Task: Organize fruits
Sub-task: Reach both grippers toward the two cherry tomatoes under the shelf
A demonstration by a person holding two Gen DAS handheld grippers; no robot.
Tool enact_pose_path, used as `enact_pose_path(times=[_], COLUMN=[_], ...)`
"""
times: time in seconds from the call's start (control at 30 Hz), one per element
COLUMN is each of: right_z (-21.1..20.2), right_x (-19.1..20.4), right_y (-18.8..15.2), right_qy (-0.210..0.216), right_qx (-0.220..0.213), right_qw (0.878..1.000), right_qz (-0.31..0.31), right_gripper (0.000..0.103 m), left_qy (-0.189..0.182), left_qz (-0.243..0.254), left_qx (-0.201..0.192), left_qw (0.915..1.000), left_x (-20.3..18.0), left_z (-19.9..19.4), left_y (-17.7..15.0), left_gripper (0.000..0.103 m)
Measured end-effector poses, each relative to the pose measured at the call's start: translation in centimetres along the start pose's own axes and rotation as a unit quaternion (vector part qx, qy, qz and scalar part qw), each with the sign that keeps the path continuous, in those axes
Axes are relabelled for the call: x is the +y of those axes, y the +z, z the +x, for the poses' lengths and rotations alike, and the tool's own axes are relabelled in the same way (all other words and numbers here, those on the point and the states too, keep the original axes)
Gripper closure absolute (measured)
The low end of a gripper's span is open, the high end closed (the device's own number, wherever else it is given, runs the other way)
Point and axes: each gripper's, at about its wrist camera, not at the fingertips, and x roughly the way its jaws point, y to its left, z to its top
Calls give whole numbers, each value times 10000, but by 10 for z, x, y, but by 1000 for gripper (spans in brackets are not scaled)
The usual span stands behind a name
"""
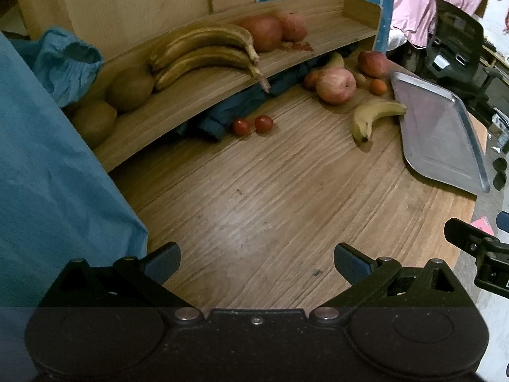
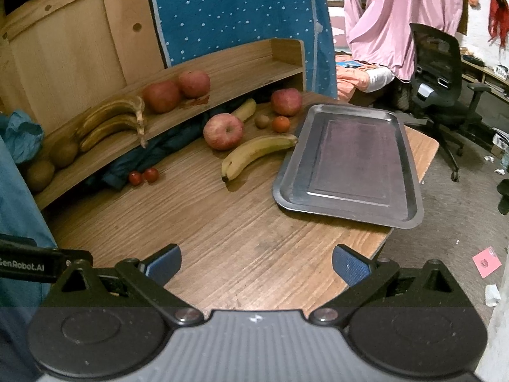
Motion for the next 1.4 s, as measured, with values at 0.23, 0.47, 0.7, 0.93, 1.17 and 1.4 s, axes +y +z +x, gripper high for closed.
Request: enact_pose_path(times=[0.23, 0.47, 0.7, 0.93, 1.17, 1.4], right_z=[14, 46, 79, 105, 140, 176], right_x=[-6, -18, -29, -23, 14, 49], right_y=[15, 44, 76, 95, 101, 101], right_qy=[234, 790, 1457, 1733, 1852, 1907], right_qx=[-11, 137, 226, 427, 528, 604], right_qw=[9993, 9931, 9760, 9588, 9371, 9200], right_qz=[-282, -859, -1604, -2208, -2910, -3369], right_gripper=[0, 0, 0, 0, 0, 3], left_qy=[249, 653, 1040, 1228, 1141, 926], left_qz=[-375, -1031, -1716, -1915, -1785, -1837], left_qx=[90, 176, 127, 211, 286, 318], left_qw=[9989, 9924, 9796, 9736, 9769, 9781], left_x=[0, -5, -8, 2, 20, 36], left_z=[8, 24, 40, 62, 94, 124], left_y=[8, 25, 48, 73, 98, 115], left_gripper=[1, 1, 1, 1, 1, 2])
